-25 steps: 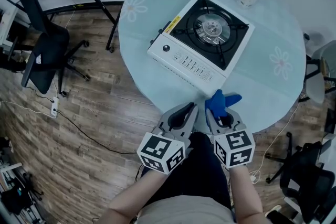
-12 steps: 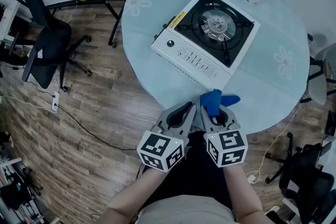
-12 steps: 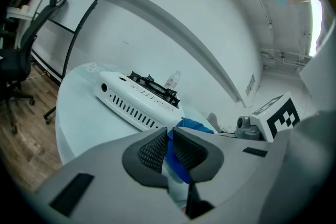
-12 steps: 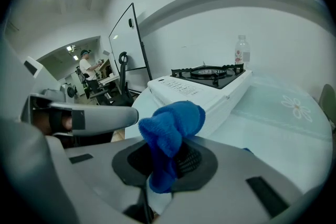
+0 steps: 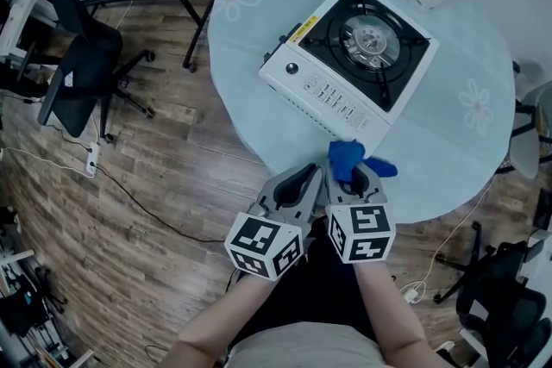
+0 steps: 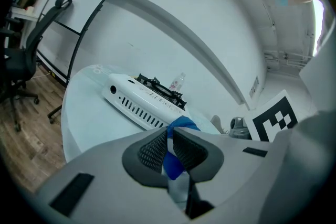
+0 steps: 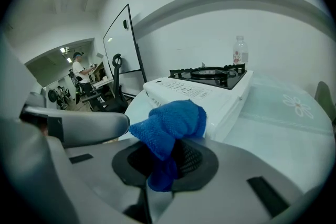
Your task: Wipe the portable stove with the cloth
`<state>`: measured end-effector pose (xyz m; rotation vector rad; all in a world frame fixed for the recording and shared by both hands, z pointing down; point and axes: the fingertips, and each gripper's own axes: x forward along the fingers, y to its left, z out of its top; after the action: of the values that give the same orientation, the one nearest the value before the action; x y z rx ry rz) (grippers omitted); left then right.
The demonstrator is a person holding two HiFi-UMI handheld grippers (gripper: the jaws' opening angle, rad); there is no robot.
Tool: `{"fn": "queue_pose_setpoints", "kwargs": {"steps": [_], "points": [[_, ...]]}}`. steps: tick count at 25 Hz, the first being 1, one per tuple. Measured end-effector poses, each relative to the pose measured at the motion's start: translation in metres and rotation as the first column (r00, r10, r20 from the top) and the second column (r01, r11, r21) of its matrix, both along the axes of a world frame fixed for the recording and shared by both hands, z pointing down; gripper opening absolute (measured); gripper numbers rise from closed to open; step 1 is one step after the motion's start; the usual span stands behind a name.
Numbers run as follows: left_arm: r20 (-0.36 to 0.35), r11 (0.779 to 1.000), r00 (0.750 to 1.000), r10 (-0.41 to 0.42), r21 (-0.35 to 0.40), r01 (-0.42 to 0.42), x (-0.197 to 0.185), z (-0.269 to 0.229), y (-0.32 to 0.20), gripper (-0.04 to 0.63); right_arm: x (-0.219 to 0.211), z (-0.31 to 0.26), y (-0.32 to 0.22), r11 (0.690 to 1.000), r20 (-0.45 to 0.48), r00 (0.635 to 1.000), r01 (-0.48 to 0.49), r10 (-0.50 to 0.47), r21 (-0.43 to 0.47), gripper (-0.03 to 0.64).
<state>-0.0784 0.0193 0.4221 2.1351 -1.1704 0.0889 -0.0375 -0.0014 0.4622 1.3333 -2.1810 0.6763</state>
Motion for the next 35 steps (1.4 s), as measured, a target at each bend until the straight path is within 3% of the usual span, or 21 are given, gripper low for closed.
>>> {"fn": "queue_pose_setpoints", "kwargs": {"steps": [18,35], "points": [[0.014,0.995,0.995,-0.096,-0.005,0.096,-0.043,0.01,-0.025,0.049,-0.051,0.005,-0.034,0.998,0.032,0.998,0.053,-0.054,0.023,0.069],[0.022,0.971,0.971,-0.239,-0.022,0.239,-0.107,0.021,-0.041,0.049,-0.12,0.004,-0.077,0.992,0.089,0.988,0.121,-0.124,0.039,0.07]]}}
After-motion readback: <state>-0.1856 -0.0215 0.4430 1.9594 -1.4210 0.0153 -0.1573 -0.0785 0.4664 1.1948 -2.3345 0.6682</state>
